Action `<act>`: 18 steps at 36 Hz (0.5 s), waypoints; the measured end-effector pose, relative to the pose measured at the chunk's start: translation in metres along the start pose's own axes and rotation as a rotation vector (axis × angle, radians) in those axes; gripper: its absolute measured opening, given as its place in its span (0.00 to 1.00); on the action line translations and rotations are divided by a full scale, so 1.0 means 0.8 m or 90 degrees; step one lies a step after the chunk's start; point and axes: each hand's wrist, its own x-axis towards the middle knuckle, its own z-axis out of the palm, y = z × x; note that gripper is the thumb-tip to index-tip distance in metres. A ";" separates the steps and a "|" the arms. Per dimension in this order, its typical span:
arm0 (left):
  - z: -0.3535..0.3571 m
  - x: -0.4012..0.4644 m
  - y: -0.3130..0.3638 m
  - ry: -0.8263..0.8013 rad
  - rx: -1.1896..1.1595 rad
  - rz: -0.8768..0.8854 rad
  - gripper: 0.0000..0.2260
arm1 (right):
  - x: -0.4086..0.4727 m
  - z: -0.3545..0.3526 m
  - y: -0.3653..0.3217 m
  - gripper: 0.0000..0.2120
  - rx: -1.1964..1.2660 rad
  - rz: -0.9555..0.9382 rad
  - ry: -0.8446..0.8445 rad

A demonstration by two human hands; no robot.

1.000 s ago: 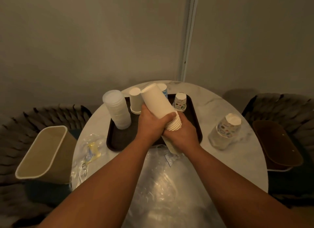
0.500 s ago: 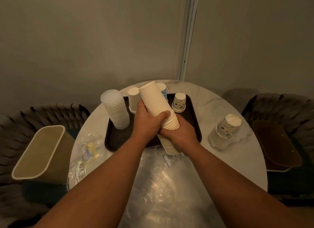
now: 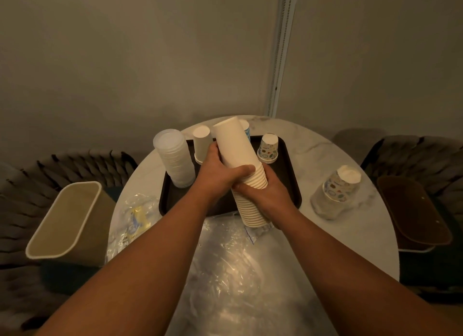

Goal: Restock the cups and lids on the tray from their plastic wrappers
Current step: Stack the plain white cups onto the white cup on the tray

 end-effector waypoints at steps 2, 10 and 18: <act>-0.001 0.001 0.002 -0.001 0.011 0.008 0.43 | 0.000 0.001 -0.003 0.29 0.008 0.000 0.005; 0.001 0.006 0.004 0.090 0.055 0.025 0.38 | 0.004 0.003 -0.008 0.32 -0.014 -0.012 0.022; 0.006 0.007 0.007 0.086 0.083 0.020 0.40 | 0.006 0.004 -0.006 0.32 -0.043 -0.014 0.070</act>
